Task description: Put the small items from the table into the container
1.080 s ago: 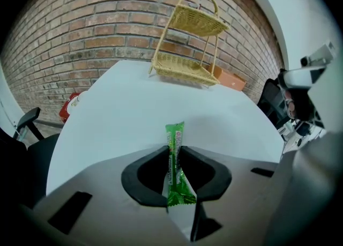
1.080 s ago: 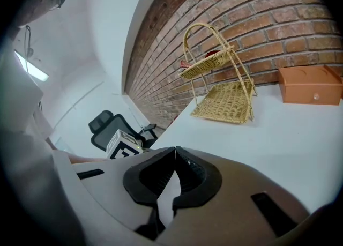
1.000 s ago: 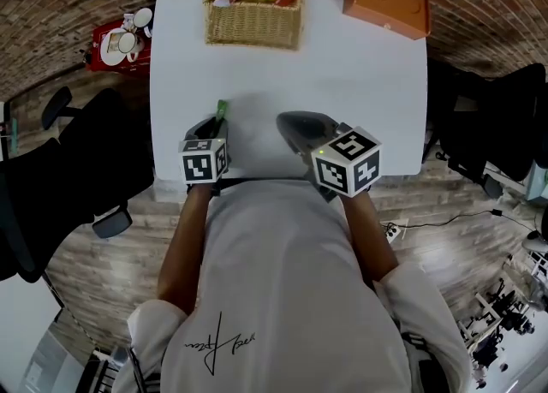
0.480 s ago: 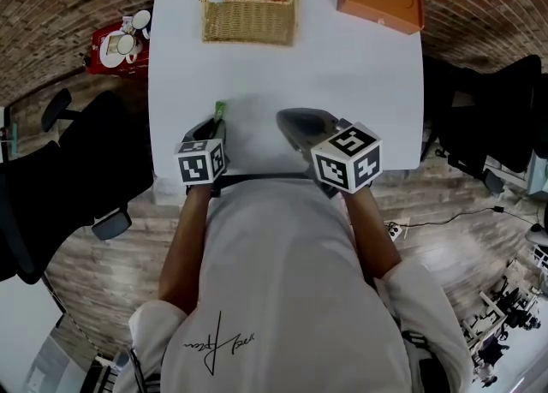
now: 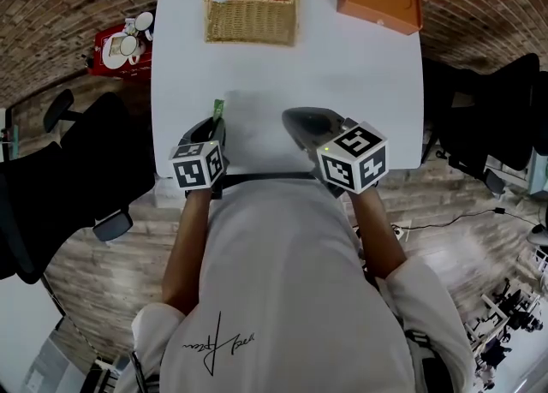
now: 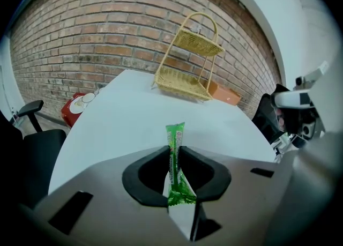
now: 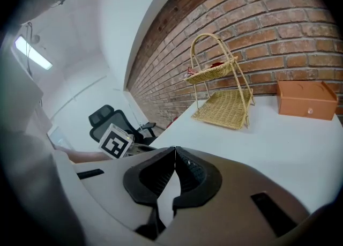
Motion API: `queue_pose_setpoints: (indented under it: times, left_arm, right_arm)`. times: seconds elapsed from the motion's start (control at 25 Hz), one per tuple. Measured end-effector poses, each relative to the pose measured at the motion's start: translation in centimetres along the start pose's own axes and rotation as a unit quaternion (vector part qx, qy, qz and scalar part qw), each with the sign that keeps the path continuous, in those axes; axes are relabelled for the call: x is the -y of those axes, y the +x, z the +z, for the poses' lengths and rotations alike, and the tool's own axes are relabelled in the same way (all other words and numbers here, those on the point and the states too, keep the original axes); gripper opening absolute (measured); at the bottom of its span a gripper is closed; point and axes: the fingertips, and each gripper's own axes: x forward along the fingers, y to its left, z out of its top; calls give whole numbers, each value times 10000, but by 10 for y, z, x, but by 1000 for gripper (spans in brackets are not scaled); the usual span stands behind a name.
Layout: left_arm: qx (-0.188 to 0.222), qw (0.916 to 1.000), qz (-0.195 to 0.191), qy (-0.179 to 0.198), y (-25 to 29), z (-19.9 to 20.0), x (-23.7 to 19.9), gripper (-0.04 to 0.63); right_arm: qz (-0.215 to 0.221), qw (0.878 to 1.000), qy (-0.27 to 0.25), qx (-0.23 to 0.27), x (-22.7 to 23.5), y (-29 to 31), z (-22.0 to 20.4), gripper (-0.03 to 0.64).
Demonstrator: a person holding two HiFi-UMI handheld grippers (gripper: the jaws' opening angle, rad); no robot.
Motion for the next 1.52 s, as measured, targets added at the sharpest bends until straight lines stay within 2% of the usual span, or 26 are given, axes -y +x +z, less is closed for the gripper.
queue_pose_setpoints:
  times: [0.12, 0.4, 0.56, 0.92, 1.52]
  left_arm:
    - [74, 9998, 78, 184, -2, 5, 2, 69]
    - [219, 9997, -44, 55, -9, 14, 4, 67]
    - [294, 9993, 8, 240, -12, 23, 6, 67]
    - [483, 9984, -144, 267, -16, 44, 15, 66]
    - [724, 9951, -404, 535, -11, 92, 30, 64]
  right_arm:
    - [-1, 10000, -15, 3, -1, 1, 0, 23]
    - [70, 9999, -82, -18, -9, 6, 2, 23]
    - [48, 9995, -310, -68, -13, 6, 4, 23]
    - [24, 9986, -531, -33, -13, -1, 16, 23]
    - [-63, 9989, -474, 23, -3, -25, 30, 22]
